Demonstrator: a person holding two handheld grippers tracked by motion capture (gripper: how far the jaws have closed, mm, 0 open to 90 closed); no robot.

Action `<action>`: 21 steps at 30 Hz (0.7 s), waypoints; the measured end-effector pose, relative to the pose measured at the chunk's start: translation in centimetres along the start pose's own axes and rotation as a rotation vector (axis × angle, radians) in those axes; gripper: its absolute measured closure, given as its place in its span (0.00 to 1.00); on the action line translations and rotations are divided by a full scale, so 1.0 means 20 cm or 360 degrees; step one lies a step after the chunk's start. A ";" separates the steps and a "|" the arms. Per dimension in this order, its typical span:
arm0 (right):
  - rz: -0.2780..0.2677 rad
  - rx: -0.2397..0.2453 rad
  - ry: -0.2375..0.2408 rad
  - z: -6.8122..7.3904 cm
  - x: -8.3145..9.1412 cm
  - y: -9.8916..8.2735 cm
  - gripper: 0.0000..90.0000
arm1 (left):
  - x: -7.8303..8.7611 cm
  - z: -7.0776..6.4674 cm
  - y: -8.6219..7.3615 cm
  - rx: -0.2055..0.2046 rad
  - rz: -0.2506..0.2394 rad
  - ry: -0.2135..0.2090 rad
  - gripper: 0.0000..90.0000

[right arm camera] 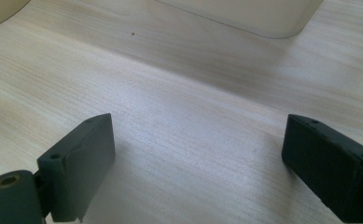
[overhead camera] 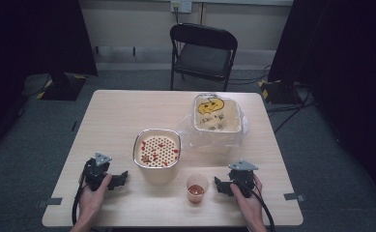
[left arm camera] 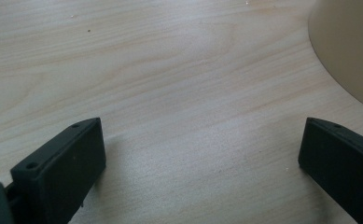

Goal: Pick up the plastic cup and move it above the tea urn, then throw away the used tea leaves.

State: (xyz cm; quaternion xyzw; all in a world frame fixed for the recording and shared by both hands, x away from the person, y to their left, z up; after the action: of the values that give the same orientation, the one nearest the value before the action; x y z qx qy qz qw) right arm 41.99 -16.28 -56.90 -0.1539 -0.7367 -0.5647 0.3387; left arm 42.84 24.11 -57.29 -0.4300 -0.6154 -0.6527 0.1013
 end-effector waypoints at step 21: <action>-0.0002 0.0013 0.0219 0.07 0.13 0.01 0.17 | 0.00 0.00 0.00 0.0000 -0.0001 0.0003 0.00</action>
State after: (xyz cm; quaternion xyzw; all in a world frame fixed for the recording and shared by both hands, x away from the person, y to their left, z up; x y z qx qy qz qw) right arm 39.82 -15.33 -55.19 -0.1129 -0.7139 -0.5712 0.3889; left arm 42.85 24.11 -57.29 -0.4292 -0.6155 -0.6532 0.1015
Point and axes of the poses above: each handheld gripper's, and its own axes: x roughly backward along the jaws, y roughly out of its top, z roughly to its left, the point moved 10 cm from there along -x, roughly forward along the jaws, and after that the axes turned 10 degrees about -y, right-handed, at the moved point
